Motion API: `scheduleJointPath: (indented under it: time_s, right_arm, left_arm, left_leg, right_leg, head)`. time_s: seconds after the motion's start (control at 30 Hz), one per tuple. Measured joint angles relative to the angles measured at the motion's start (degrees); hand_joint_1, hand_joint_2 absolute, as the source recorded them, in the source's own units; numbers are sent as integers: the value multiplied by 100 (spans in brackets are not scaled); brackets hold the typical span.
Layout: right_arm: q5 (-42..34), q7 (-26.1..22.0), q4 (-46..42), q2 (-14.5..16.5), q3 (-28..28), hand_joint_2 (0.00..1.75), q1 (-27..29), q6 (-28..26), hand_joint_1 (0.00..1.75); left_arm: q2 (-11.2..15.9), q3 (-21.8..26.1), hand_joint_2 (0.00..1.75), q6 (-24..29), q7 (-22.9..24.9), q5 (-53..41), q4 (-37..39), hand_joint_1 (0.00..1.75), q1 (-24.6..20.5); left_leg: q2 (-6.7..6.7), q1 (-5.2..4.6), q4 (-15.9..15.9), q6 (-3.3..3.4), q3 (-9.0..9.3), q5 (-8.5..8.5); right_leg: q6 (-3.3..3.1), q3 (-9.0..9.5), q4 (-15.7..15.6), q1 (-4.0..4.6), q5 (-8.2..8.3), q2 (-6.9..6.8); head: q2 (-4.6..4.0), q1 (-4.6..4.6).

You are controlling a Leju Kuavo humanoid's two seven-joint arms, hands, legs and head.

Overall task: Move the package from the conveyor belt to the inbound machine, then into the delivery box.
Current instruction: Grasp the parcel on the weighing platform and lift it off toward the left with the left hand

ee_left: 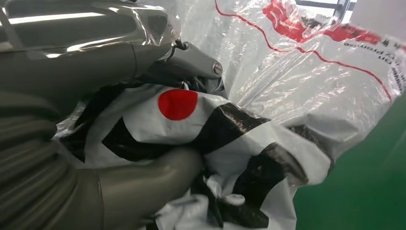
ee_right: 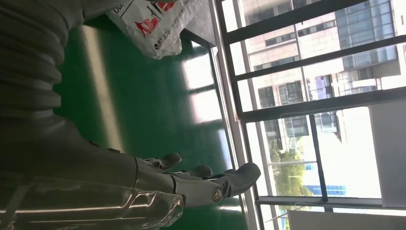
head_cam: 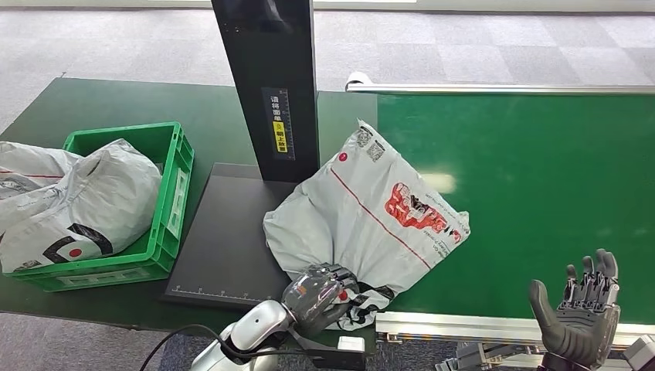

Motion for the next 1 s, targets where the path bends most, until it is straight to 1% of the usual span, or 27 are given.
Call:
scheduleJointPath:
  time_s: [0.23, 0.33, 0.4, 0.5, 0.57, 0.63, 0.7, 0.8, 0.9, 1.0]
  right_arm:
    - [-15, 0, 0, 1, 0, 175, 0, -2, 0]
    - [-15, 0, 0, 2, 0, 175, 0, -6, 0]
    - [-15, 0, 0, 1, 0, 175, 0, -13, 0]
    - [-19, 0, 0, 0, -2, 175, 0, -45, 0]
    - [-31, -2, -1, 0, -13, 175, 3, -90, 0]
    - [-45, -5, -20, 1, -42, 175, 23, -115, 0]
    - [-51, -8, -78, 16, -103, 175, 76, -111, 0]
    - [-58, -14, -201, 81, -249, 175, 177, -30, 0]
    - [-56, -32, -308, 180, -416, 175, 242, 133, 0]
    - [-60, -82, -358, 250, -539, 175, 265, 200, 0]
  left_arm:
    - [2, -1, 175, -11, -69, 128, -6, 175, 1]
    - [3, 2, 175, -107, -146, 265, -35, 175, 1]
    - [9, 10, 175, -298, -262, 492, -82, 175, 7]
    - [56, 49, 175, -868, -592, 1252, -281, 175, 70]
    - [145, 105, 175, -1278, -803, 1916, -604, 175, 184]
    - [289, 184, 175, -1450, -885, 2360, -1060, 175, 313]
    - [482, 325, 175, -1323, -830, 2409, -1636, 175, 434]
    - [789, 677, 175, -929, -696, 2102, -2512, 175, 565]
    - [1072, 1185, 175, -292, -589, 1598, -3293, 175, 598]
    - [1327, 1835, 175, 356, -513, 1279, -3905, 175, 566]
  left_leg:
    - [0, 0, 0, 0, 0, 0]
    - [0, 0, 0, 0, 0, 0]
    - [0, 0, 0, 0, 0, 0]
    - [0, 0, 0, 0, -1, 0]
    - [1, 0, 0, 0, -3, 0]
    - [1, 0, 0, 0, -4, 0]
    - [1, 1, -1, 0, -5, 0]
    - [1, 5, -2, -1, -7, 0]
    - [3, 9, -2, -2, -6, 1]
    - [6, 10, -3, -3, -4, 2]
  right_leg:
    - [0, 0, 0, 0, 0, 0]
    - [0, 0, 0, 0, 0, 0]
    - [0, 0, 0, 0, 0, 0]
    - [0, 0, 0, 0, 0, 0]
    - [0, -3, 1, 0, 0, 1]
    - [0, -6, 1, 1, 0, 2]
    - [-1, -7, 1, 2, -1, 2]
    - [-2, -8, 2, 5, -1, 2]
    - [-2, -8, 3, 8, -1, 4]
    - [-2, -7, 4, 9, -1, 8]
  head:
    - [0, 1]
    - [0, 1]
    - [0, 1]
    - [0, 1]
    - [0, 1]
    - [0, 0]
    - [0, 1]
    - [0, 0]
    - [0, 1]
    - [0, 0]
